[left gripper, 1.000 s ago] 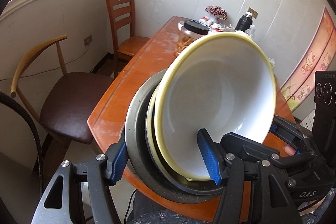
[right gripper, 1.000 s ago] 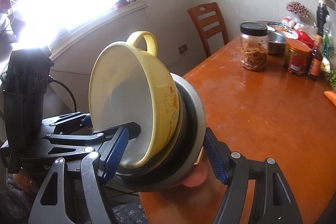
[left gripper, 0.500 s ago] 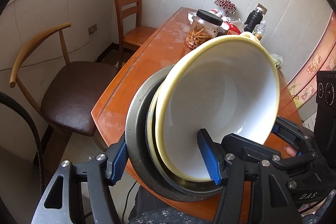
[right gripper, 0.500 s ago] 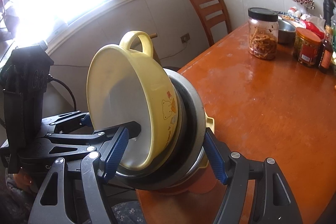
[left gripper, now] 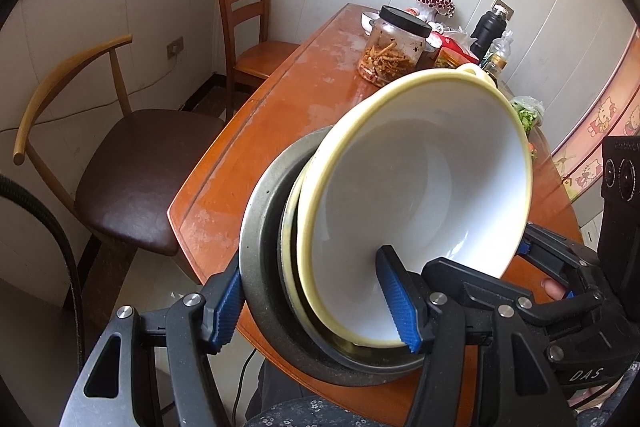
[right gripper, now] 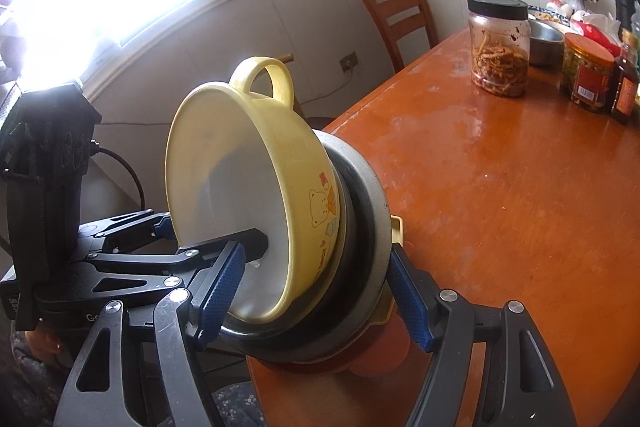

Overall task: Organize plates and bowls
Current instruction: 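Lift the basin stack with both tools and carry it over the dish stack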

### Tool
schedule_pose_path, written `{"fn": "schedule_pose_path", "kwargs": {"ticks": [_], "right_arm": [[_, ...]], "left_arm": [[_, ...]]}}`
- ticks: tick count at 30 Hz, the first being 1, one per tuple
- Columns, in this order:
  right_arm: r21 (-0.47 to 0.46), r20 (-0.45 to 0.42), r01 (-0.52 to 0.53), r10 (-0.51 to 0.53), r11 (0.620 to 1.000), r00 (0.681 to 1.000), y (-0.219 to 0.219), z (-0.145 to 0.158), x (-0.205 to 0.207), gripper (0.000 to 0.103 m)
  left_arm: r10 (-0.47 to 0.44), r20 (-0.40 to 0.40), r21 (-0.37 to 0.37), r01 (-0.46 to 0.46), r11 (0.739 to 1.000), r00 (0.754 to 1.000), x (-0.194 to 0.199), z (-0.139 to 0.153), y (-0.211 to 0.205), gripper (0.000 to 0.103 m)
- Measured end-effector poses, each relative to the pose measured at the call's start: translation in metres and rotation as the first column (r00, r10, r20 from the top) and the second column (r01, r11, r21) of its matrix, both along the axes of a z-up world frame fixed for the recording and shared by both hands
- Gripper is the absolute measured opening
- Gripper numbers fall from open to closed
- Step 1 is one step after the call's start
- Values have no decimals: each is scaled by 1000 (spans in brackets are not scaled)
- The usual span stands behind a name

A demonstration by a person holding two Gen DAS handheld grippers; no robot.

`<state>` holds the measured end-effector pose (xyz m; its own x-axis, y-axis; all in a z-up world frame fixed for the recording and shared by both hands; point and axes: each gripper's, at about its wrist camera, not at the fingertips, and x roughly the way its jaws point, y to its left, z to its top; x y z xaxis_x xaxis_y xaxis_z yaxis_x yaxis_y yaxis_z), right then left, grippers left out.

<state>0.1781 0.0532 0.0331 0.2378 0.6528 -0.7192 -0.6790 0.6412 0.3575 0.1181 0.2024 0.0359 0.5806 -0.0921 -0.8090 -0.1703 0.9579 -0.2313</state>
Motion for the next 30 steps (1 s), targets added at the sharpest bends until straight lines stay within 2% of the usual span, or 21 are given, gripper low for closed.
{"fn": "schedule_pose_path", "kwargs": {"ticks": [30], "right_arm": [[-6,-1,1,-1,1000,1000,-1,-6,2,74]], "left_arm": [[10,-1,29,-10,1000,1000,1,-4,-5,62]]}}
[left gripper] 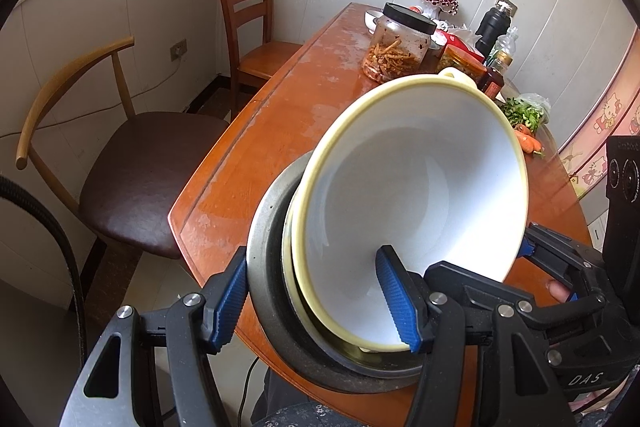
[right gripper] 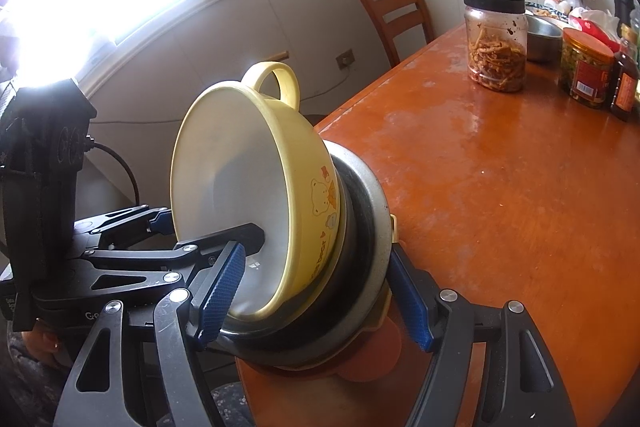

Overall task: Organize plates and bowls
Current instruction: 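Lift the basin stack with both tools and carry it over the dish stack, then lower the basin stack onto the steel pan stack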

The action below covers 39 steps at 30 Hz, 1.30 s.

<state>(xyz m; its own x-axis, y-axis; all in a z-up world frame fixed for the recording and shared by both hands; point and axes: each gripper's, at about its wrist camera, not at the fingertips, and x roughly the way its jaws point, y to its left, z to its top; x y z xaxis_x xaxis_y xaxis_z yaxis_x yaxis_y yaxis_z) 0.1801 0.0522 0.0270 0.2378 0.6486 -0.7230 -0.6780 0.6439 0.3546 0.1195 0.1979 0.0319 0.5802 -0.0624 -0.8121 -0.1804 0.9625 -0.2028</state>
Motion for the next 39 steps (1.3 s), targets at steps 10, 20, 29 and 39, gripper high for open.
{"fn": "schedule_pose_path", "kwargs": {"ticks": [10,20,29,39], "right_arm": [[-3,24,2,-2,1000,1000,0,1,0,74],[-3,21,4,-4,1000,1000,1,1,3,74],[-2,1,17,-17,1000,1000,-2,-2,6,74],[-3,100,29,-29,1000,995,-12,14,-2,77]], "left_arm": [[3,7,17,-3,1000,1000,2,1,1,62],[3,12,10,-3,1000,1000,1,1,3,62],[2,44,-10,-1,1000,999,-2,7,6,63],[23,76,4,-23,1000,997,-13,20,8,63]]}}
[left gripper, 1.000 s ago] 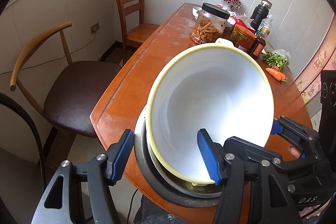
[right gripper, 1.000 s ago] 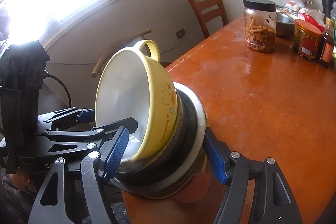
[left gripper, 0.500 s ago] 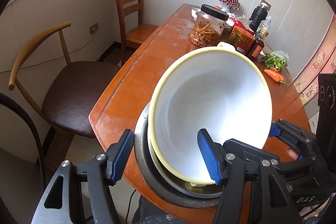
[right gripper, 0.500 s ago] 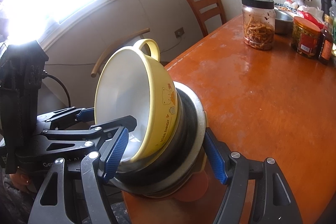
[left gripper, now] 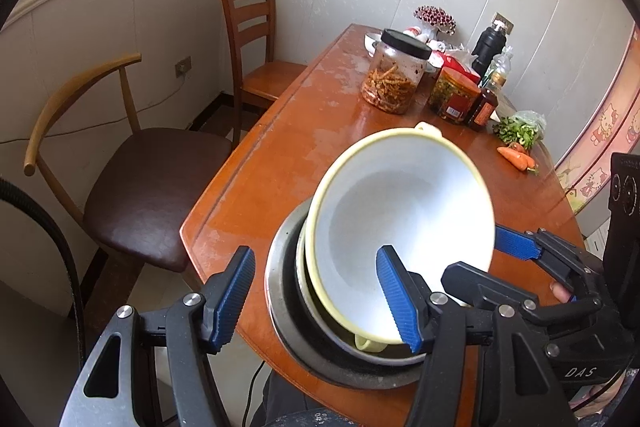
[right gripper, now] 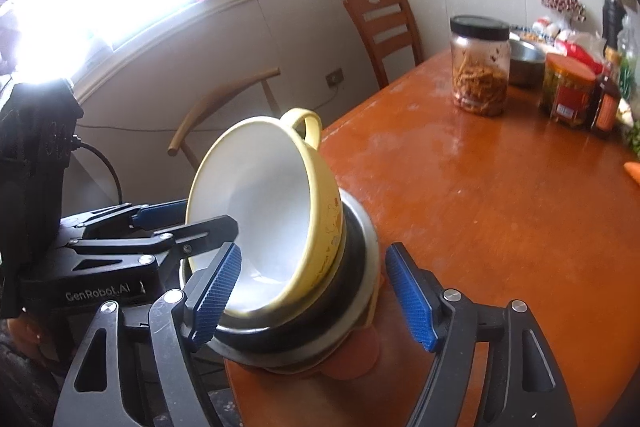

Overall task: Organize plates and bowls
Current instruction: 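Lower the basin stack onto the steel pan stack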

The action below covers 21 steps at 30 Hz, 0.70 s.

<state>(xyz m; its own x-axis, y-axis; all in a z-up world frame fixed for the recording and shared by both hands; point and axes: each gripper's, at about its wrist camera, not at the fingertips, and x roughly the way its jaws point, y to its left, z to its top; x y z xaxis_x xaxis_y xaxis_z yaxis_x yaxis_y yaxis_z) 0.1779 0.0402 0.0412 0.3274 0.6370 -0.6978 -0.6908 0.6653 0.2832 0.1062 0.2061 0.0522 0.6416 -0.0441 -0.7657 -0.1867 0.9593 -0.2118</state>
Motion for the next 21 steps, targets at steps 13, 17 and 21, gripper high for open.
{"fn": "schedule_pose_path", "kwargs": {"ticks": [13,17,21], "right_arm": [[-38,87,-84,87,996,992,-13,7,-43,78],[-75,116,-100,108,992,987,-14,-1,-59,78],[-97,120,-90,101,991,988,-18,-12,-64,78]], "left_arm": [[91,24,31,-92,995,996,-47,7,32,63],[105,-5,-8,-105,994,994,-46,-11,51,63],[96,-31,-83,-98,992,995,-34,-26,64,63]]}}
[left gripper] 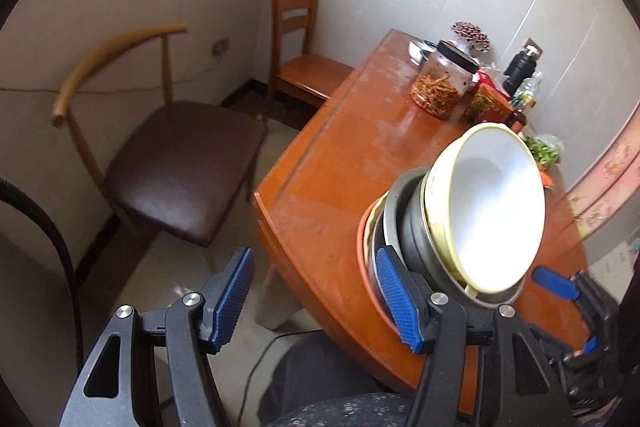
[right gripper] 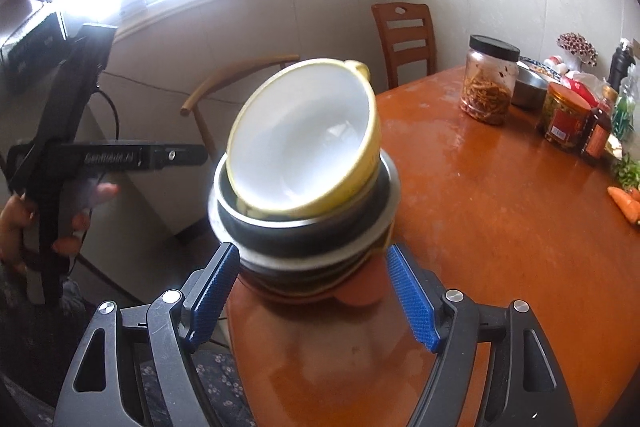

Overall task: Organize plates and bowls
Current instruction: 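Lower the basin stack onto the steel pan stack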

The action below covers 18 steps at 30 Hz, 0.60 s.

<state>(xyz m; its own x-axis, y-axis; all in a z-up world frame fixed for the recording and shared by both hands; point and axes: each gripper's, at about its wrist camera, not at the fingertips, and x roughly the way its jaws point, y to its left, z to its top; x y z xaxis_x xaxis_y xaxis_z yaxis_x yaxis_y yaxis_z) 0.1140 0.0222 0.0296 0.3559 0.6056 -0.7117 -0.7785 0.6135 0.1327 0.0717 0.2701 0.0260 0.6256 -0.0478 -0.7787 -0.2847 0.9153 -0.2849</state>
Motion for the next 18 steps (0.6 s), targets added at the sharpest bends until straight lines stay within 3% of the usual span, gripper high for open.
{"fn": "schedule_pose_path", "kwargs": {"ticks": [5,18], "right_arm": [[-28,21,13,-13,1000,1000,-2,-7,1,78],[-75,-13,-24,23,997,1000,10,-34,16,80]], "left_arm": [[-66,-8,-66,65,996,998,18,-8,-1,63],[-197,-35,-65,194,979,980,56,-23,-10,63]]}}
